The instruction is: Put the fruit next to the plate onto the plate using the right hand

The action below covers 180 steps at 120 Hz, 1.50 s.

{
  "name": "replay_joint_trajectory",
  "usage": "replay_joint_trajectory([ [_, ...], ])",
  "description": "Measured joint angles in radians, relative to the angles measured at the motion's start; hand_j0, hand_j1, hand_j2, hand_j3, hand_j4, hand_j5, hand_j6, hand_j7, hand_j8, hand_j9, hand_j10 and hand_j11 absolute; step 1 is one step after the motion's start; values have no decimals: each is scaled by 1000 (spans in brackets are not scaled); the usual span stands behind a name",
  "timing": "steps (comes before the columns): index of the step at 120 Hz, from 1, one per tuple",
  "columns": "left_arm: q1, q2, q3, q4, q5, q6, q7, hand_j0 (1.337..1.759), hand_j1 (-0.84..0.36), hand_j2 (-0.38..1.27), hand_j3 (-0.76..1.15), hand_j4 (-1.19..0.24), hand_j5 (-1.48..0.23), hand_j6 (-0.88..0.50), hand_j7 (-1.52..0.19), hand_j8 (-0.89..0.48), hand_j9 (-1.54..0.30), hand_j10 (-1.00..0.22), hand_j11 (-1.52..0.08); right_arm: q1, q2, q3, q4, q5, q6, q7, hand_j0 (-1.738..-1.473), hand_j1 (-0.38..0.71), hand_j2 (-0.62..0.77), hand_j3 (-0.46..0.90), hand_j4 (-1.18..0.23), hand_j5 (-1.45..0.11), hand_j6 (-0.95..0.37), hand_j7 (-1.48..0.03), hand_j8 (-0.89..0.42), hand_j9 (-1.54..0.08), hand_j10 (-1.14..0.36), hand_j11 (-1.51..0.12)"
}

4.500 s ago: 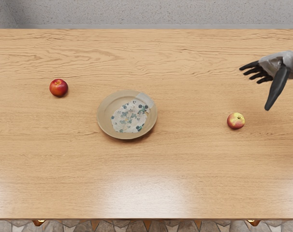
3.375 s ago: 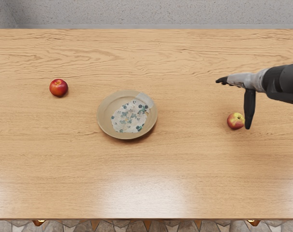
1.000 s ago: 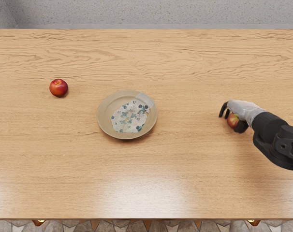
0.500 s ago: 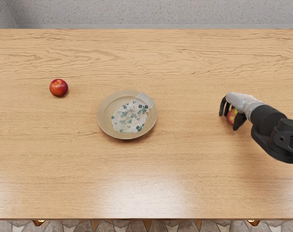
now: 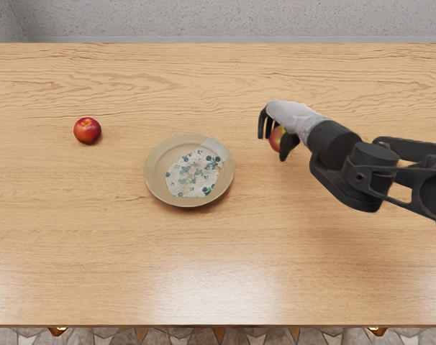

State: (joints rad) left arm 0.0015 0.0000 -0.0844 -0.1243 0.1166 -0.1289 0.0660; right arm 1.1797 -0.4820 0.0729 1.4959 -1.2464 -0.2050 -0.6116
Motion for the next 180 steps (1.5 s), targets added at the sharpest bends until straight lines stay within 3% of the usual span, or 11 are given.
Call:
replay_joint_trajectory([
  [48,0,0,0,0,0,0,0,1658,325,4,0,-21,-26,-21,-26,-21,-26,-21,-26,52,238,10,-7,-9,5,1,-1656,338,584,0,-728,-1047,-637,-988,-384,-1006,-484,-995],
  [61,0,0,0,0,0,0,0,1658,325,4,0,-21,-26,-21,-26,-21,-26,-21,-26,49,286,5,-44,-22,-1,1,-1656,333,573,0,-731,-1044,-666,-989,-392,-1015,-479,-996],
  [105,0,0,0,0,0,0,0,1658,325,4,0,-21,-26,-21,-26,-21,-26,-21,-26,-31,339,-8,-149,-61,-6,0,-1656,312,564,0,-748,-1005,-699,-985,-427,-1010,-508,-987],
  [121,0,0,0,0,0,0,0,1658,325,4,0,-21,-26,-21,-26,-21,-26,-21,-26,-34,384,8,-171,-22,-6,0,-1657,19,294,0,-414,-554,-392,-545,-244,-558,-293,-546],
  [135,0,0,0,0,0,0,0,1658,325,4,0,-21,-26,-21,-26,-21,-26,-21,-26,-26,390,46,-143,-5,2,1,-1658,-142,167,0,-235,-313,-222,-308,-139,-315,-166,-309],
  [148,0,0,0,0,0,0,0,1658,325,4,0,-21,-26,-21,-26,-21,-26,-21,-26,-21,384,111,-111,6,46,1,-1658,-228,99,0,-139,-184,-132,-181,-82,-185,-98,-182],
  [158,1,0,0,0,0,0,0,1658,325,4,0,-21,-26,-21,-26,-21,-26,-21,-26,-18,359,196,-99,95,138,1,-1658,-269,66,0,-93,-123,-89,-120,-55,-123,-66,-121],
  [180,1,0,0,0,0,0,0,1658,325,4,0,-21,-27,-21,-26,-21,-26,-21,-26,-23,179,446,-103,523,520,1,-1658,-317,27,0,-38,-50,-37,-49,-23,-50,-27,-49],
])
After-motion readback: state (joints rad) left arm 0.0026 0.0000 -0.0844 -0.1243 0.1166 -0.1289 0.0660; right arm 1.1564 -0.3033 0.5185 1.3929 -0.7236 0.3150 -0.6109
